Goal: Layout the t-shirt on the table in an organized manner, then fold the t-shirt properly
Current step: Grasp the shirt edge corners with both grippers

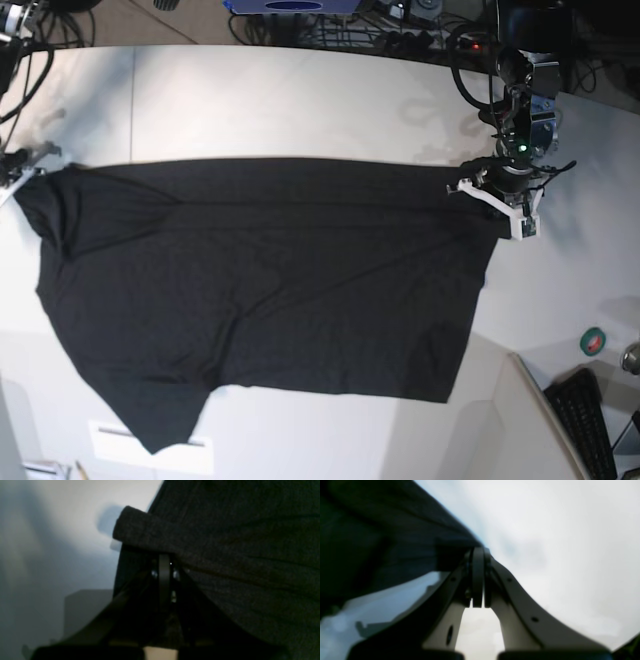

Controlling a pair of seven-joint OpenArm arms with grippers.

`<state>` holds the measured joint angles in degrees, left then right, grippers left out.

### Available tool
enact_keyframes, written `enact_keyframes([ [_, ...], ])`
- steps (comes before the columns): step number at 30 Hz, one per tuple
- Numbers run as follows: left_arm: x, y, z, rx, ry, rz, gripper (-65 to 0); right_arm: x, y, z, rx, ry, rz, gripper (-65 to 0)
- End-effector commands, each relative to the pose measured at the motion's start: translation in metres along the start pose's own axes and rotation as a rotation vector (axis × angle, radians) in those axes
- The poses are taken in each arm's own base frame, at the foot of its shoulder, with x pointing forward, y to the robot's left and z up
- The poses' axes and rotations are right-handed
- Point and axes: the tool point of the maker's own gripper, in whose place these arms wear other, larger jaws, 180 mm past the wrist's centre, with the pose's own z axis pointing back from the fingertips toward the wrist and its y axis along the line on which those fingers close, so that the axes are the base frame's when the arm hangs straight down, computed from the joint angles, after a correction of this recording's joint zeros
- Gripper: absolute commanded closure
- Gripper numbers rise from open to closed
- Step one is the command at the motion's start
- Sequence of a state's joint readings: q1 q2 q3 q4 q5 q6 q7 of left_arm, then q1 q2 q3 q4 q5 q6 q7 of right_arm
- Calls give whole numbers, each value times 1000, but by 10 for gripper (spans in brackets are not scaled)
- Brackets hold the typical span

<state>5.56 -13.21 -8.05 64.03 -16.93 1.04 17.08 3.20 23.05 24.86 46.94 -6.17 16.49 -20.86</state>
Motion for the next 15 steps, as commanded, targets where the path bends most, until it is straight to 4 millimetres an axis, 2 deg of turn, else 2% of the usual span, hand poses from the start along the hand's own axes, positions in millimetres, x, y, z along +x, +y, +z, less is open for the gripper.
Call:
enact_keyframes([
  [1, -35, 16, 3, 54, 145, -11, 0, 6, -20, 2, -53, -3, 17, 0],
  [3, -35, 16, 3, 54, 145, -11, 0, 7, -23, 1, -70, -12, 45, 0],
  [9, -32, 14, 3, 51, 136, -12, 0, 16, -47, 7, -196, -35, 55, 0],
  [12, -30, 14, 4, 50, 134, -13, 0, 41, -53, 19, -223, -106, 68, 0],
  [14, -25, 12, 5, 44, 119, -16, 0, 48, -58, 31, -245, -152, 62, 0],
  [15, -20, 10, 7, 40, 106, -18, 0, 55, -55, 37, -245, -182, 54, 0],
])
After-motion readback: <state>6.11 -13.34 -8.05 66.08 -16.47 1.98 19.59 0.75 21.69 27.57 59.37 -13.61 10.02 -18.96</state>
